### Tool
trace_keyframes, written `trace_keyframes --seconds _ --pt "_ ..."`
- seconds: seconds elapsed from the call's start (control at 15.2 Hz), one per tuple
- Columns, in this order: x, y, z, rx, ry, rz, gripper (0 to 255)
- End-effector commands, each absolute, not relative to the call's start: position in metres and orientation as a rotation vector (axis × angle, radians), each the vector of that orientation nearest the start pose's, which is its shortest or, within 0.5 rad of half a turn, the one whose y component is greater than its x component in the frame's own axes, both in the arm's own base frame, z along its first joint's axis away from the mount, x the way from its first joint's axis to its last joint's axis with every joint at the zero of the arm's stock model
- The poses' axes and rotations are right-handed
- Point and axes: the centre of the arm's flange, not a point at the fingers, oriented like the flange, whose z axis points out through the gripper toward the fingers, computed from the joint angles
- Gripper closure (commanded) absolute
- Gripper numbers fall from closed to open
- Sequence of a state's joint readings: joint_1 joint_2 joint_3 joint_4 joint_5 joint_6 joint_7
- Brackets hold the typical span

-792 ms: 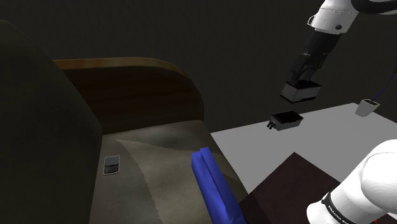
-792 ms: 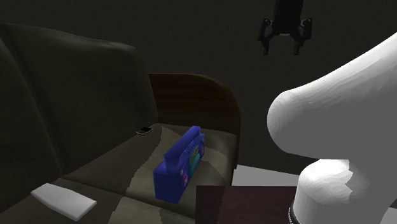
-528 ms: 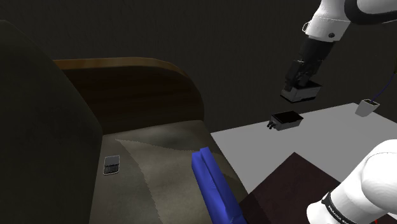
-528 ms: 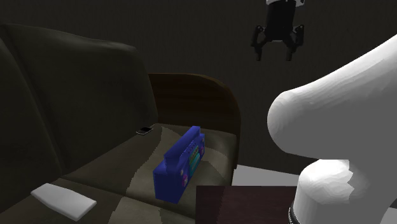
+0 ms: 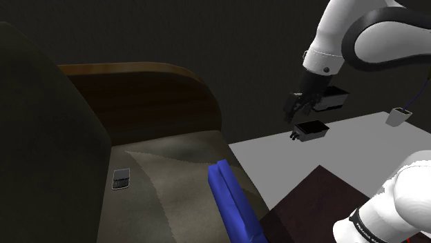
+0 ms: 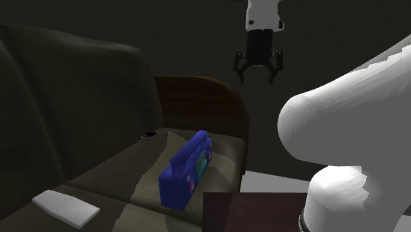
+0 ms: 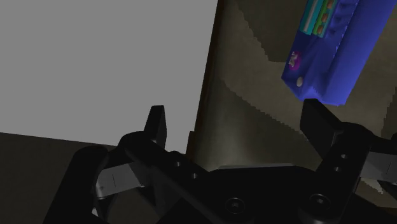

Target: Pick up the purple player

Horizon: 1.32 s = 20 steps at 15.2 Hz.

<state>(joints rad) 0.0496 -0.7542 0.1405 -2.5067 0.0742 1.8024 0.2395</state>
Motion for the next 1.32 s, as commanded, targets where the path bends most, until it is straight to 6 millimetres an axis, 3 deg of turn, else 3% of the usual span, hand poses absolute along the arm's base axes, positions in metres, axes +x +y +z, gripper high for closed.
trace_keyframes --seconds 0.0,1.25 --pt "0.323 0.094 0.506 -3.154 0.171 -0.08 0" --pt "0.353 0.278 0.33 -3.192 0.266 -0.087 0"
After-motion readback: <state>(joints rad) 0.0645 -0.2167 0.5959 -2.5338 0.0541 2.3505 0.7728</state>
